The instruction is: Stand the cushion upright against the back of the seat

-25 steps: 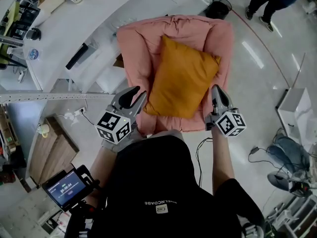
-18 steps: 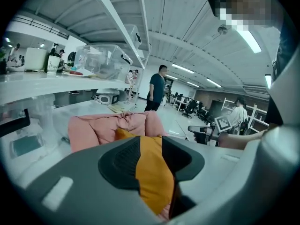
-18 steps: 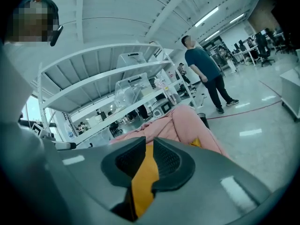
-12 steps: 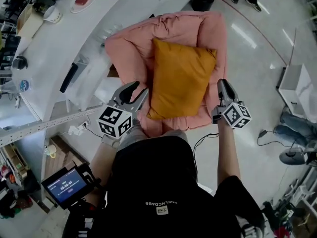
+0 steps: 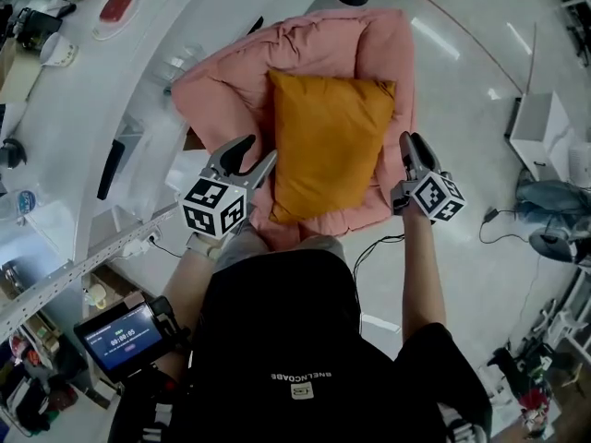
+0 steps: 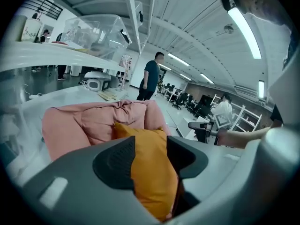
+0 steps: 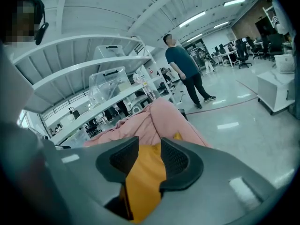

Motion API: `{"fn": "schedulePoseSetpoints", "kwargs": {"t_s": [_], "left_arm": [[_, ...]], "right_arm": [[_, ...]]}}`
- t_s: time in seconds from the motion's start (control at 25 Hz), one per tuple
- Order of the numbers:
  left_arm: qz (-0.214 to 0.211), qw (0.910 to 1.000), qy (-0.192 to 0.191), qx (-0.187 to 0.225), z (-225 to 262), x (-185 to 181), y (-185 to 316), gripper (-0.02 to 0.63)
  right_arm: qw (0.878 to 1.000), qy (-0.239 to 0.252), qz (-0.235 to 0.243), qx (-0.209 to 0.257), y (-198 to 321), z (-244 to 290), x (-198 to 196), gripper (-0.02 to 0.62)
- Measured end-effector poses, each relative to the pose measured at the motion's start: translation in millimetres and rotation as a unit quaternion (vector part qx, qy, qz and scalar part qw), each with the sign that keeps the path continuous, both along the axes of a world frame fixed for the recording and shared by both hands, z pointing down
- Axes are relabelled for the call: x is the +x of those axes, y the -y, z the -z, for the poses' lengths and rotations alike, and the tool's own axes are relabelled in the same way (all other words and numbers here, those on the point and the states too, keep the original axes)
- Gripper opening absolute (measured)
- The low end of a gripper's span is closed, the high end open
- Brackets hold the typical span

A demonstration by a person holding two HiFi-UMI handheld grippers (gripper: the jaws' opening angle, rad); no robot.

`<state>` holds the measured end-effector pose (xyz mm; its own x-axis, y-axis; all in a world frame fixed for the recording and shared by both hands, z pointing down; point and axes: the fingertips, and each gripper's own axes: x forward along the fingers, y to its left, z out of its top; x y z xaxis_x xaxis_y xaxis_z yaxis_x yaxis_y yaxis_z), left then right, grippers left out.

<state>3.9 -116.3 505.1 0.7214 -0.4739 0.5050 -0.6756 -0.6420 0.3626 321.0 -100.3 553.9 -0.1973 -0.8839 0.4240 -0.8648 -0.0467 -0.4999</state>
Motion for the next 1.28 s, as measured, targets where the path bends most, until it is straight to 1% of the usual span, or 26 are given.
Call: {"fn": "schedulePoseSetpoints", "kwargs": {"t_s": [0.12,0.28,0.44,0.52,0.6,0.84,0.96,1.04,1.28], "left_arm": [[-0.011,0.9998,0.007,-0.015,-11.3,11.2,6.7,0.224],[-0.025,0.9991,0.014,-0.032,-21.7,26.5,12.3,0.247],[-0.038,0.9971,0.016,-0.063,-75.0,21.1,42.2,0.268],[-0.044,0.9962,0.016,-0.073,-85.8,24.2,47.7,0.279],[-0.049,0.9956,0.019,-0.078,-86.4,30.3,50.2,0.290],[-0.052,0.9943,0.020,-0.091,-92.7,42.4,62.8,0.298],[-0.057,0.9932,0.022,-0.100,-109.7,47.0,66.4,0.312],[-0.053,0.9926,0.022,-0.107,-123.2,48.0,71.3,0.319],[-0.049,0.9894,0.023,-0.135,-159.8,46.9,79.2,0.348]], "right_arm": [[1.000,-0.001,0.003,-0.016,7.1,-8.9,5.7,0.170],[0.999,-0.004,0.011,-0.033,16.9,-13.7,13.2,0.230],[0.998,-0.004,0.005,-0.064,46.7,-62.2,3.1,0.267],[0.997,0.004,-0.006,-0.074,53.8,-72.4,5.0,0.281],[0.996,0.012,-0.020,-0.080,57.1,-74.8,11.2,0.292],[0.992,0.035,-0.059,-0.103,66.0,-85.1,19.5,0.325],[0.989,0.040,-0.074,-0.121,70.4,-106.0,25.8,0.345],[0.987,0.047,-0.083,-0.130,76.1,-120.3,30.1,0.353],[0.980,0.073,-0.105,-0.154,94.3,-160.8,29.4,0.375]]}}
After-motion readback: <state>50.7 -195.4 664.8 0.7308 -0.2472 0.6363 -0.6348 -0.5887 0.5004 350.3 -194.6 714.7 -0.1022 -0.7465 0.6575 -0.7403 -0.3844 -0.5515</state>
